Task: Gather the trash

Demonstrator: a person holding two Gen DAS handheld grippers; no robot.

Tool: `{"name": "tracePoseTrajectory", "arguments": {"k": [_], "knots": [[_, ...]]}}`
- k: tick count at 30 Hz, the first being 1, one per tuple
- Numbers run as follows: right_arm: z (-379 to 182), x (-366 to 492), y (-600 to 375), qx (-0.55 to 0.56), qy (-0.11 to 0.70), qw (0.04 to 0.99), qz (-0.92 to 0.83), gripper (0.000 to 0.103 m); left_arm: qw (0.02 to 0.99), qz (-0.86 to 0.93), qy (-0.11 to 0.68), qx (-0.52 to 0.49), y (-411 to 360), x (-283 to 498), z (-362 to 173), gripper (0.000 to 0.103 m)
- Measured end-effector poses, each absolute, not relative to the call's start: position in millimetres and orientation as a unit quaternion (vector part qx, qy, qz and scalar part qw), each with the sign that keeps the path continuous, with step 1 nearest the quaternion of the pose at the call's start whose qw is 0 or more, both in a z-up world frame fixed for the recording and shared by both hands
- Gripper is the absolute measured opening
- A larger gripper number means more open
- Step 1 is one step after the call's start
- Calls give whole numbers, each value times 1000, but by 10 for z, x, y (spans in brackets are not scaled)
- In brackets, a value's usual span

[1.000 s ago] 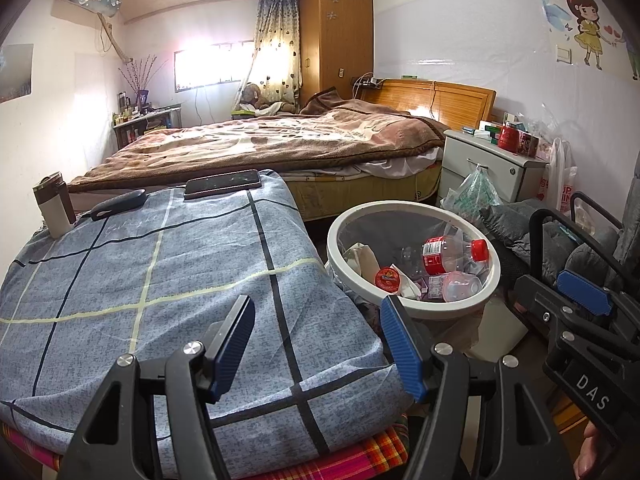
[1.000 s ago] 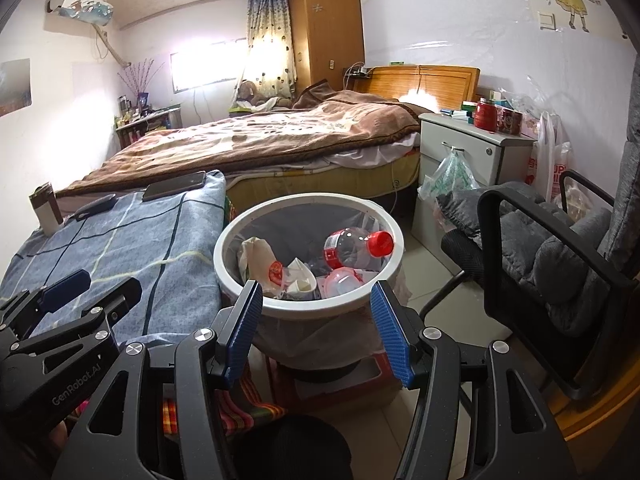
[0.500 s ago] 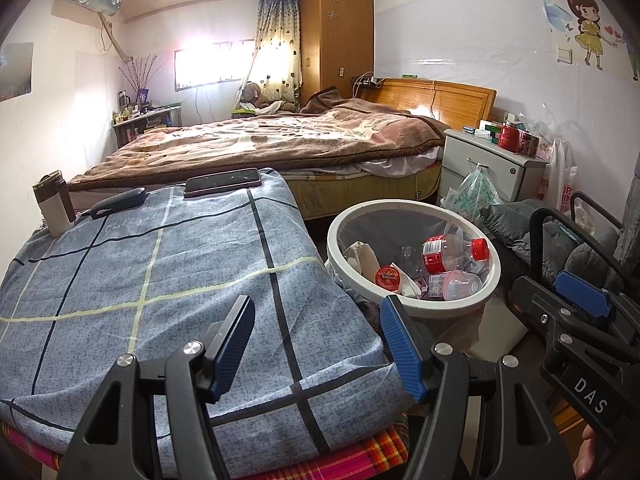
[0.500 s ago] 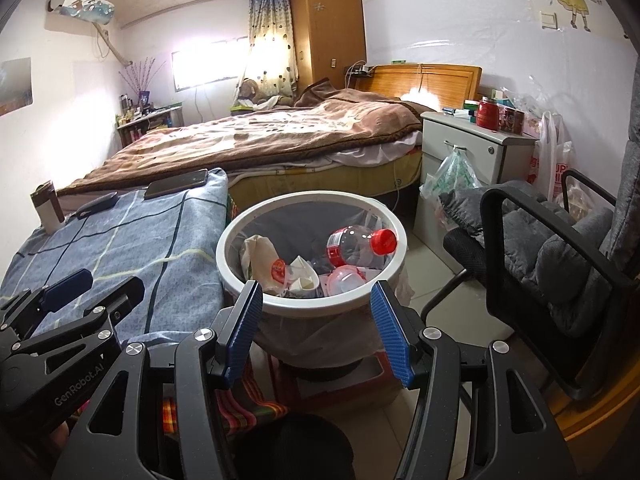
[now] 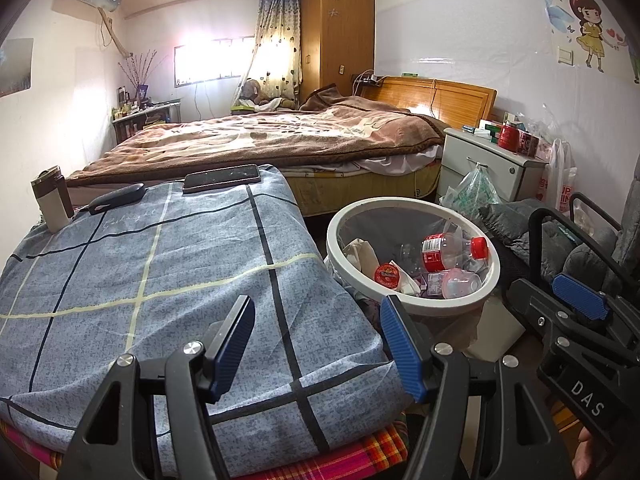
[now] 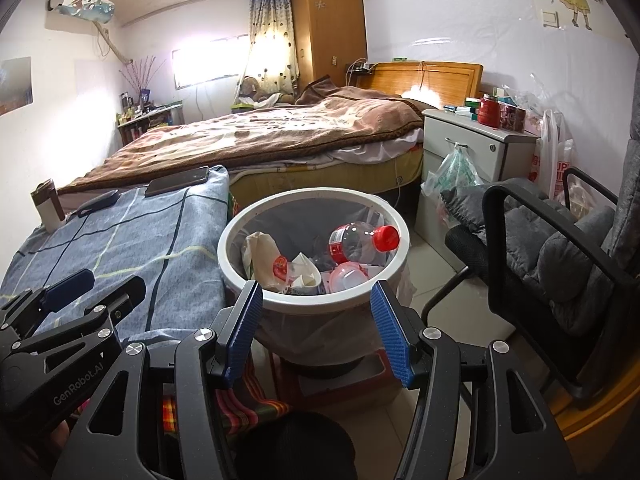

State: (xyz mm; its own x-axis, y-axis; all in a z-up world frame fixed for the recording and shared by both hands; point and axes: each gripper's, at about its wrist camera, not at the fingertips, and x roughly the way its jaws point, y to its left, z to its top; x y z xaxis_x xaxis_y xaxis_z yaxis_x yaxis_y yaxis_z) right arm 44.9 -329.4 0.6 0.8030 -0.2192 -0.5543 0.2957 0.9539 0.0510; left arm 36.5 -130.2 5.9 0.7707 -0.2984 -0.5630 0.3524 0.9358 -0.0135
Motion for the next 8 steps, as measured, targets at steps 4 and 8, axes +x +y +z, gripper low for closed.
{"name": "tracePoseTrajectory", "arguments": {"k": [4,8], "knots": [[7,450,-3294,68,283,947,-137,58,940,-174,290,45,-1302,365,56,67],[8,451,-3289,67,284,947,-137,58,939,-174,292,47,-1303,367,53,67]]}}
